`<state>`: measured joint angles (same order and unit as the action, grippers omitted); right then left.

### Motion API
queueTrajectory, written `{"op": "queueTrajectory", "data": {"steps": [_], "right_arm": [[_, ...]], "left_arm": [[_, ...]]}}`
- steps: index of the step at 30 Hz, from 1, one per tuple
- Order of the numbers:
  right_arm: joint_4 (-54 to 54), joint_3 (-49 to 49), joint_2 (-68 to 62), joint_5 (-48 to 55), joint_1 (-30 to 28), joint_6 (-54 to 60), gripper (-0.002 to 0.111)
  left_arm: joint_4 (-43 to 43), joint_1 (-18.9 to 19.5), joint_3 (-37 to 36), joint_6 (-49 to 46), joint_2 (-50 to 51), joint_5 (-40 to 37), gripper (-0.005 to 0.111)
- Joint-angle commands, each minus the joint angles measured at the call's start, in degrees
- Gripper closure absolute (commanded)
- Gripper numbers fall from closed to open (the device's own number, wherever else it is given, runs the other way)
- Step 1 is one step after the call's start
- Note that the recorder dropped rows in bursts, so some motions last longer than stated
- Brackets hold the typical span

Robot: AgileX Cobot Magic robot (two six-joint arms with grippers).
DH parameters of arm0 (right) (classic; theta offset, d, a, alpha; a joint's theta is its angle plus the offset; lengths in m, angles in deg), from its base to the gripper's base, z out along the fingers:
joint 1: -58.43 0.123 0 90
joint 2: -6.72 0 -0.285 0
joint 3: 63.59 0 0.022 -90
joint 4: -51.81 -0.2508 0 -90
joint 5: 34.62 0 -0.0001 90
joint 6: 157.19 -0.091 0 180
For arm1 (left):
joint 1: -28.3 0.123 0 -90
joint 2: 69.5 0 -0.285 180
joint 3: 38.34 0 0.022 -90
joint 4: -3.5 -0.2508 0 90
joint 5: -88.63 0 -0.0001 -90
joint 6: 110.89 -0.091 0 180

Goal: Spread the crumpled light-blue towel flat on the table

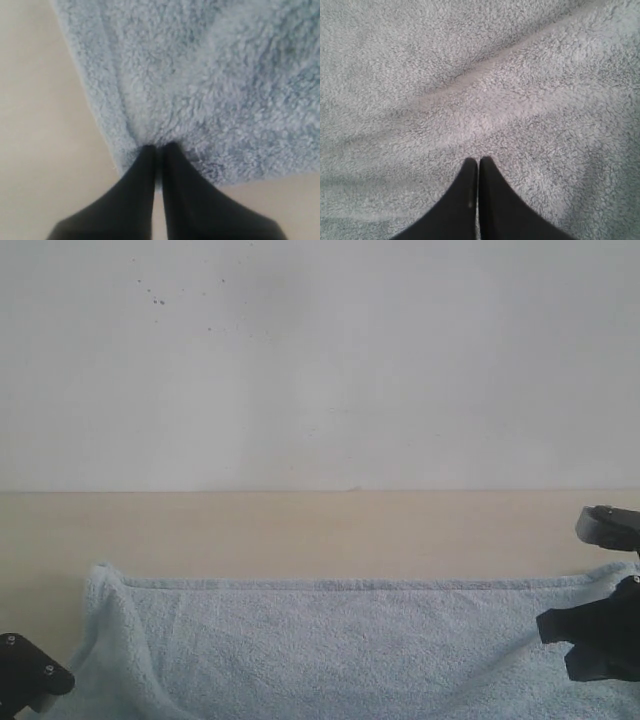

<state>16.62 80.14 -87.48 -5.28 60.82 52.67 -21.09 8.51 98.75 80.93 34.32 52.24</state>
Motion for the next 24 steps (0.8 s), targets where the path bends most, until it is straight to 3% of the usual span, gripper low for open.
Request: {"op": "queueTrajectory", "data": {"steps": [1, 8, 12, 21, 24], "right_arm": [[-0.02, -0.27, 0.73, -1.06, 0.13, 0.73, 0.109], [-0.95, -0.27, 0.73, -3.80, 0.13, 0.73, 0.109], [-0.95, -0.27, 0.61, -7.19, 0.13, 0.73, 0.109], [1.18, -0.27, 0.61, -15.67, -0.17, 0.73, 0.109], [4.27, -0.27, 0.61, -15.53, -3.97, 0.35, 0.109]], "left_arm": [[-0.05, -0.13, -0.36, 1.56, 1.95, -2.69, 0.101], [0.66, -0.13, -0.36, 2.74, 2.30, -17.22, 0.101], [4.50, -0.13, -0.59, 2.61, 0.91, -19.25, 0.101], [4.65, -0.13, 2.00, 2.26, -12.27, -7.86, 0.101], [6.72, -0.13, 3.58, 1.79, -16.14, -2.01, 0.101]]}}
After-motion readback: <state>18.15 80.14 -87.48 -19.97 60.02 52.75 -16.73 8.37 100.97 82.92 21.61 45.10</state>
